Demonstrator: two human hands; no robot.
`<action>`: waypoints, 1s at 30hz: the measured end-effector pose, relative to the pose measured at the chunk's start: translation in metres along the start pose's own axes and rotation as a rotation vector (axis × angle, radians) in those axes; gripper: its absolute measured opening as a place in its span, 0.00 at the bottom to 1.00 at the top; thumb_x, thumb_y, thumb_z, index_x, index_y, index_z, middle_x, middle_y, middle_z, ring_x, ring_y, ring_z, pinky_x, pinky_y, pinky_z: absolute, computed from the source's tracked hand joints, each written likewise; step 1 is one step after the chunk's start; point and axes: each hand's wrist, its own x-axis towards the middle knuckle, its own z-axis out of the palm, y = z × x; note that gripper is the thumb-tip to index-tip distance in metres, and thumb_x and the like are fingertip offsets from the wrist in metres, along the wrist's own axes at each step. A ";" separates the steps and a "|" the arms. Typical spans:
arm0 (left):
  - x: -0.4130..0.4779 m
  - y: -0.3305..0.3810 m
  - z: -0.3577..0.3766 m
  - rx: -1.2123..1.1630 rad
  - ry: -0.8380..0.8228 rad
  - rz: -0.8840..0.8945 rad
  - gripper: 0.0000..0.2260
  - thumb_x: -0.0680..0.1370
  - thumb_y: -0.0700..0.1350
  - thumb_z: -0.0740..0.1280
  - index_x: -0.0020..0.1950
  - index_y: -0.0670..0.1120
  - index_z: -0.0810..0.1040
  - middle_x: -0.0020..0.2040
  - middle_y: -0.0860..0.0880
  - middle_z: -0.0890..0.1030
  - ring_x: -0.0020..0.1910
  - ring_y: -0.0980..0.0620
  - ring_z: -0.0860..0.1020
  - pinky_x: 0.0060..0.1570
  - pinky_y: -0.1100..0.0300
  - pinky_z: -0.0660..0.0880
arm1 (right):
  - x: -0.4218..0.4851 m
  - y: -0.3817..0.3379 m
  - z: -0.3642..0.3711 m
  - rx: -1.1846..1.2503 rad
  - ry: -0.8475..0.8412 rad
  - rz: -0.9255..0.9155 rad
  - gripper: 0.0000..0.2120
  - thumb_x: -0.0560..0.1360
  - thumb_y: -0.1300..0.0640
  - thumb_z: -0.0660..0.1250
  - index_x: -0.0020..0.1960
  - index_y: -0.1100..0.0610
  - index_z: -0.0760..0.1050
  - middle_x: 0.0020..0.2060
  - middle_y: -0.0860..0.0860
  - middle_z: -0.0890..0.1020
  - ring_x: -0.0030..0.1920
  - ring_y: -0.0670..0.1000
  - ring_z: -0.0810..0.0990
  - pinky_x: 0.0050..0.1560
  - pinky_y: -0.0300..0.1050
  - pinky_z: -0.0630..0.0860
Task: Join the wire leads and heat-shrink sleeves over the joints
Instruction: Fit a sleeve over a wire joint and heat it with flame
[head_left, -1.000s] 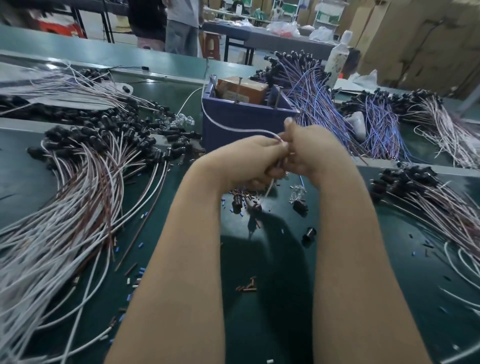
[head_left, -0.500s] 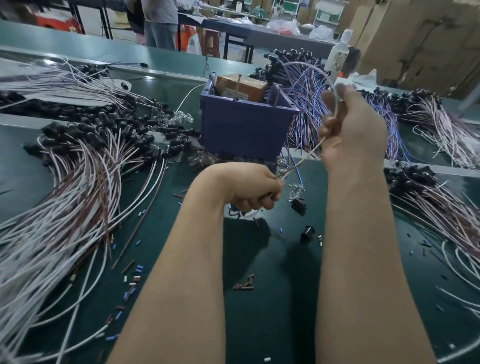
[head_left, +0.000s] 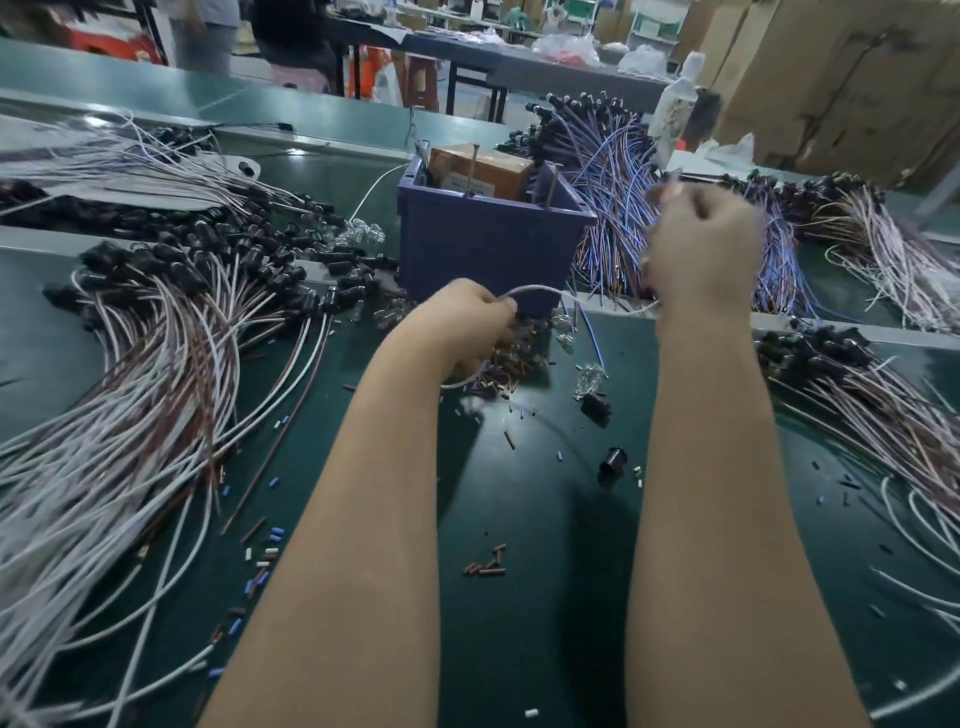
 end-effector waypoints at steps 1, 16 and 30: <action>0.002 -0.001 -0.001 0.051 0.099 0.024 0.13 0.82 0.50 0.58 0.49 0.42 0.76 0.42 0.44 0.80 0.30 0.46 0.73 0.28 0.62 0.69 | -0.003 0.002 0.004 -0.092 -0.082 0.036 0.11 0.81 0.61 0.55 0.54 0.58 0.76 0.34 0.50 0.77 0.31 0.46 0.76 0.36 0.41 0.76; 0.004 0.004 -0.018 0.152 0.625 0.116 0.08 0.77 0.38 0.64 0.55 0.43 0.78 0.54 0.43 0.81 0.53 0.45 0.78 0.54 0.57 0.74 | -0.013 0.025 0.030 -0.126 -0.306 0.222 0.12 0.77 0.67 0.50 0.42 0.53 0.66 0.30 0.53 0.80 0.21 0.46 0.73 0.23 0.35 0.67; -0.009 0.020 -0.027 -0.114 0.493 0.259 0.07 0.77 0.35 0.63 0.50 0.46 0.77 0.47 0.46 0.82 0.51 0.47 0.81 0.59 0.51 0.76 | -0.016 0.022 0.027 -0.332 -0.356 0.086 0.20 0.72 0.69 0.53 0.57 0.52 0.72 0.37 0.54 0.82 0.17 0.40 0.68 0.28 0.38 0.62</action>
